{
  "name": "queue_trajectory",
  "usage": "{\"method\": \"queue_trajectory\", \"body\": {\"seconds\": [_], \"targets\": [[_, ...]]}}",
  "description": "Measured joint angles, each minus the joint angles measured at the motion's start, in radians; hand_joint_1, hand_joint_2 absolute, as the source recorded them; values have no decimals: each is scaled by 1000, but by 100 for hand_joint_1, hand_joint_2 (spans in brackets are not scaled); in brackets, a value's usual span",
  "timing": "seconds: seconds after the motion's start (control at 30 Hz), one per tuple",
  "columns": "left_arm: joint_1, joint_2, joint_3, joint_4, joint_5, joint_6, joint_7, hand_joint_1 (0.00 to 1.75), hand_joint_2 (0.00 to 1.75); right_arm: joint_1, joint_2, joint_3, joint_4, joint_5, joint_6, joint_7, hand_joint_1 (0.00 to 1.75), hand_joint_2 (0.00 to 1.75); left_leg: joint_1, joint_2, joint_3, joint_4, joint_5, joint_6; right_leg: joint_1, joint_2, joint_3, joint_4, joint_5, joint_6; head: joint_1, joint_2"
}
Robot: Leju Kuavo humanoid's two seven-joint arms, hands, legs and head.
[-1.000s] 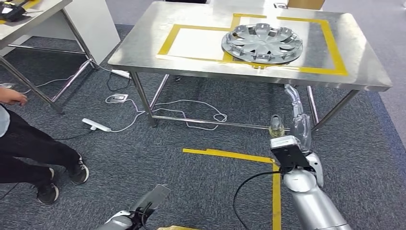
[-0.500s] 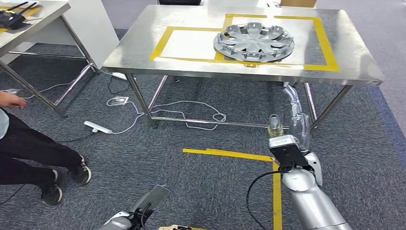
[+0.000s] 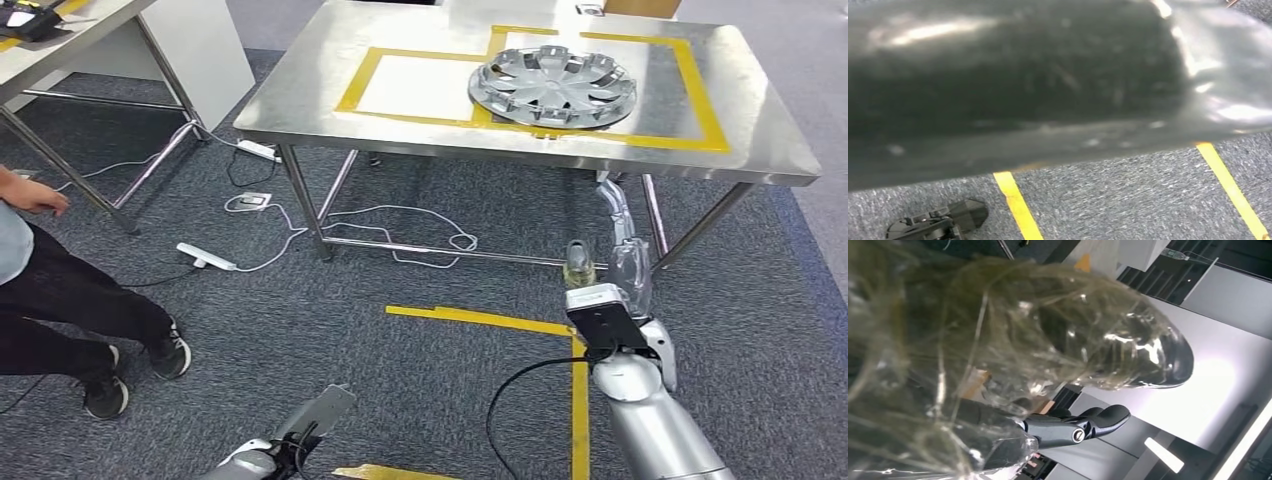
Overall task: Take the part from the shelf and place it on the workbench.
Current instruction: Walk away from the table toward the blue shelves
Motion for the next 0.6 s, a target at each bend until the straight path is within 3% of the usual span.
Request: {"method": "queue_trajectory", "body": {"seconds": [0.07, 0.13, 0.23, 0.3, 0.4, 0.43, 0.47, 0.5, 0.6], "targets": [[-1, 0, 0, 0, 0, 0, 0, 0, 0, -3, 0, 0, 0, 0, 0, 0, 0, 0, -2, -1, 2, 0, 0, -2, 2, 0, 80, -144, 61, -9, 0, 0], [-2, -1, 0, 0, 0, 0, 0, 0, 0, -7, 0, 0, 0, 0, 0, 0, 0, 0, -5, -1, -2, 2, 3, -9, 6, 1, 126, -230, 81, -16, -1, 0], [-1, -2, 0, 0, 0, 0, 0, 0, 0, -6, -1, 0, 0, 0, 1, 0, 0, 0, -4, -1, -7, 3, 4, -23, 6, 3, 128, -242, 84, -26, -2, 0], [-2, -1, 0, 0, 0, 0, 0, 0, 0, -8, -1, 0, 0, 1, 1, 0, 0, 0, -3, -1, -20, 38, -29, -34, 1, 1, 127, -250, 92, -37, -5, 0], [-1, 0, 0, 0, 0, 0, 0, 0, 0, -6, -1, 0, 0, 1, 2, 0, 0, 0, 1, -1, -86, 210, -129, -47, -1, -2, 121, -251, 99, -45, -8, 0], [0, 0, 0, 0, 0, 0, 0, 0, 0, -5, -1, 0, 0, 1, 2, 0, 0, 0, 2, -1, -102, 256, -145, -49, 0, -3, 118, -251, 101, -45, -7, 0], [0, 1, 0, 0, 0, 0, 0, 0, 0, -4, -1, 0, 0, 1, 3, 0, 0, 0, 2, -1, -103, 271, -142, -51, 0, -3, 115, -249, 103, -44, -8, 0], [0, 1, -1, 0, -1, 1, 0, 0, 0, -4, -1, 0, 0, 1, 3, 0, 0, 0, 3, -1, -85, 245, -121, -51, 0, -3, 112, -248, 105, -43, -8, 0], [-3, 2, -3, 0, -2, 4, 0, 0, 0, -6, -1, 0, 0, 1, 3, 0, 0, 0, 3, -2, 16, 60, -43, -45, 2, -2, 103, -237, 108, -35, -7, 0]]}}
